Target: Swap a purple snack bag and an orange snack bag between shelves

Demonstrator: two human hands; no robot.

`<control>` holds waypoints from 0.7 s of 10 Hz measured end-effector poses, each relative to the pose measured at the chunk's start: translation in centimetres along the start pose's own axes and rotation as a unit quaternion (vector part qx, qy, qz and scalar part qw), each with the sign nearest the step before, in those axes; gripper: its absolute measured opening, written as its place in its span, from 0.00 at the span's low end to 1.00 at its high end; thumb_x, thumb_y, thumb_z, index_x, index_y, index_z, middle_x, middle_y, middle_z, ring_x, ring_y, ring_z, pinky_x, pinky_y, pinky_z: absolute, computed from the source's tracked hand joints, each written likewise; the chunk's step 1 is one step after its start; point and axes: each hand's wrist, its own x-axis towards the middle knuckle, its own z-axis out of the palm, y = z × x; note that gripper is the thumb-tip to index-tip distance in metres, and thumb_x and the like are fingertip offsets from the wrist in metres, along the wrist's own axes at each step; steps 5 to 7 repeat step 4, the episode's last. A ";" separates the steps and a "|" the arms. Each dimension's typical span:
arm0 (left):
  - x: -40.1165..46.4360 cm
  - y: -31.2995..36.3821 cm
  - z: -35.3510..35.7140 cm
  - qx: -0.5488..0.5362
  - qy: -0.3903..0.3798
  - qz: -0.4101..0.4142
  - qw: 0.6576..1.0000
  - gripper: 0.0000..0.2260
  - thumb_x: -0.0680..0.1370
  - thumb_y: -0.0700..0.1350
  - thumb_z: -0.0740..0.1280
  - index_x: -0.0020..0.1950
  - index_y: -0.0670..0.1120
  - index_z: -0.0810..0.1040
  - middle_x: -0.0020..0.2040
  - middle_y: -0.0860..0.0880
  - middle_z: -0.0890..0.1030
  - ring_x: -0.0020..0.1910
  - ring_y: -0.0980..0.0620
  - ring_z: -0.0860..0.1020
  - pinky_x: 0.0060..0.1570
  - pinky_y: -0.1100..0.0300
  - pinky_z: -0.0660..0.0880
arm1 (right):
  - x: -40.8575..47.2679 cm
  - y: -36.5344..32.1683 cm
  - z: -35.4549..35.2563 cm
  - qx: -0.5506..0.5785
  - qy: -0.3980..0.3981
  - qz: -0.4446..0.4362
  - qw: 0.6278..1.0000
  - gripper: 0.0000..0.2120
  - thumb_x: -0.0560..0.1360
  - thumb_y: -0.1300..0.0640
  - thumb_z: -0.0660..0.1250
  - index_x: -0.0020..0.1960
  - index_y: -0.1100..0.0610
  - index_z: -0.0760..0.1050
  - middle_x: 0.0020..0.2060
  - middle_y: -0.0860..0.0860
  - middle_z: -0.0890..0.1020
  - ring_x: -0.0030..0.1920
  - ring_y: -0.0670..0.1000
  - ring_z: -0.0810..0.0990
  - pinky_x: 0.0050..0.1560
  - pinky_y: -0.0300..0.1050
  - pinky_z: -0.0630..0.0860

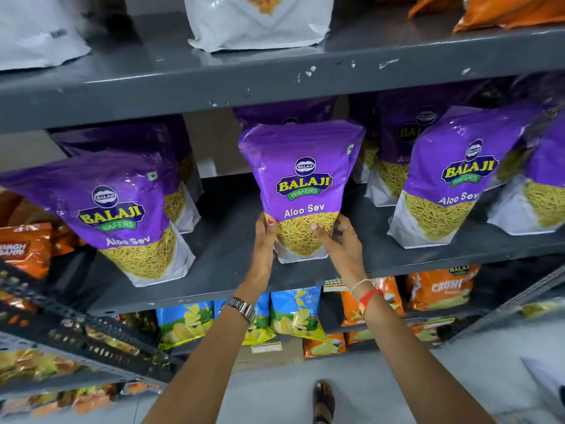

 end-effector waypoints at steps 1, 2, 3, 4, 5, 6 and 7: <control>0.0 0.0 0.7 0.012 -0.016 0.005 1.000 0.12 0.78 0.52 0.56 0.62 0.57 0.64 0.62 0.52 0.72 0.63 0.51 0.72 0.67 0.42 0.68 | 0.2 0.3 -0.5 0.005 0.009 -0.008 1.000 0.19 0.69 0.44 0.73 0.56 0.49 0.74 0.54 0.53 0.83 0.56 0.52 0.81 0.57 0.57 0.78; -0.4 0.4 1.3 0.024 -0.029 0.007 0.999 0.16 0.77 0.57 0.57 0.64 0.57 0.63 0.59 0.55 0.73 0.64 0.51 0.72 0.65 0.43 0.70 | 0.2 0.1 -1.2 0.018 0.001 -0.010 1.000 0.18 0.69 0.45 0.73 0.56 0.47 0.74 0.54 0.52 0.83 0.56 0.52 0.81 0.53 0.47 0.79; -0.8 0.8 1.5 0.027 -0.019 0.007 0.999 0.40 0.64 0.71 0.63 0.70 0.53 0.60 0.62 0.57 0.72 0.62 0.57 0.73 0.60 0.54 0.74 | -0.3 0.0 -1.5 0.048 -0.015 -0.013 0.999 0.22 0.70 0.50 0.73 0.61 0.49 0.71 0.55 0.51 0.82 0.58 0.51 0.81 0.50 0.36 0.76; -2.0 1.0 2.1 0.037 0.015 0.038 0.998 0.37 0.72 0.61 0.62 0.75 0.50 0.51 0.73 0.51 0.63 0.72 0.50 0.65 0.67 0.51 0.68 | -1.4 -1.3 -2.9 0.119 0.103 -0.030 0.987 0.21 0.70 0.54 0.74 0.60 0.49 0.72 0.59 0.54 0.77 0.60 0.53 0.77 0.54 0.38 0.73; -2.0 1.0 2.1 0.037 0.015 0.038 0.998 0.37 0.72 0.61 0.62 0.75 0.50 0.51 0.73 0.51 0.63 0.72 0.50 0.65 0.67 0.51 0.68 | -1.4 -1.3 -2.9 0.119 0.103 -0.030 0.987 0.21 0.70 0.54 0.74 0.60 0.49 0.72 0.59 0.54 0.77 0.60 0.53 0.77 0.54 0.38 0.73; -2.0 1.0 2.1 0.037 0.015 0.038 0.998 0.37 0.72 0.61 0.62 0.75 0.50 0.51 0.73 0.51 0.63 0.72 0.50 0.65 0.67 0.51 0.68 | -1.4 -1.3 -2.9 0.119 0.103 -0.030 0.987 0.21 0.70 0.54 0.74 0.60 0.49 0.72 0.59 0.54 0.77 0.60 0.53 0.77 0.54 0.38 0.73; -2.0 1.0 2.1 0.037 0.015 0.038 0.998 0.37 0.72 0.61 0.62 0.75 0.50 0.51 0.73 0.51 0.63 0.72 0.50 0.65 0.67 0.51 0.68 | -1.4 -1.3 -2.9 0.119 0.103 -0.030 0.987 0.21 0.70 0.54 0.74 0.60 0.49 0.72 0.59 0.54 0.77 0.60 0.53 0.77 0.54 0.38 0.73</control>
